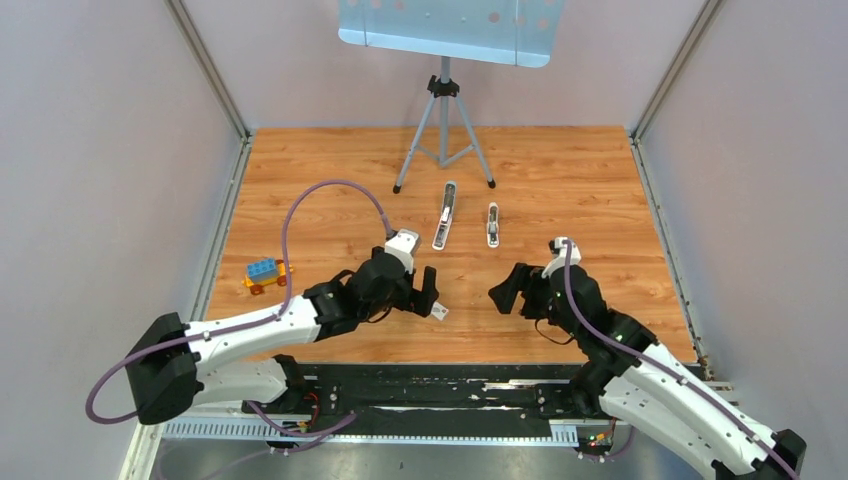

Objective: Load the staples into the stapler

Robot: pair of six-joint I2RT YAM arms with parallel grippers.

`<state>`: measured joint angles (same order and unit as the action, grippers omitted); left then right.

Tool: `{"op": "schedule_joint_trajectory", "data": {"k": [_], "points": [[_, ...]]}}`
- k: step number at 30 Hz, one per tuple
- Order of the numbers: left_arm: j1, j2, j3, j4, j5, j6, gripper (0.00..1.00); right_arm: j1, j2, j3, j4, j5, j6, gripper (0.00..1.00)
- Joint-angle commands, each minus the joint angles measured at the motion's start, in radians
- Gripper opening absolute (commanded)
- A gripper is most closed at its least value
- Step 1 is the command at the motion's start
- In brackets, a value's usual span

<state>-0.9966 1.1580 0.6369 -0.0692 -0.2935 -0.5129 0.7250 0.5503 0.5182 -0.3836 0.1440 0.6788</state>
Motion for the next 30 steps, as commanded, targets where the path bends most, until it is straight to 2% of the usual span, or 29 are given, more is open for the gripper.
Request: {"op": "schedule_joint_trajectory", "data": {"k": [1,4,8,11,15,18,30], "points": [[0.03,-0.051,-0.003,-0.064,0.073,0.159,1.0,0.005,0.026,-0.096,0.173,-0.128,0.167,0.87],[0.044,-0.058,-0.011,-0.07,0.101,0.134,0.92,0.006,0.083,-0.155,0.299,-0.207,0.228,0.73],[0.09,-0.029,-0.049,-0.036,0.171,0.09,0.7,0.008,0.163,-0.177,0.378,-0.243,0.257,0.53],[0.101,0.018,-0.045,-0.065,0.193,0.097,0.51,0.009,0.188,-0.182,0.423,-0.254,0.26,0.46],[0.101,0.071,-0.056,-0.06,0.282,0.087,0.39,0.01,0.148,-0.191,0.401,-0.23,0.256,0.45],[0.081,0.096,-0.076,-0.021,0.337,0.05,0.35,0.01,0.104,-0.193,0.365,-0.202,0.246,0.46],[-0.014,0.273,-0.075,0.161,0.364,-0.052,0.31,0.01,0.035,-0.156,0.267,-0.165,0.189,0.5]]}}
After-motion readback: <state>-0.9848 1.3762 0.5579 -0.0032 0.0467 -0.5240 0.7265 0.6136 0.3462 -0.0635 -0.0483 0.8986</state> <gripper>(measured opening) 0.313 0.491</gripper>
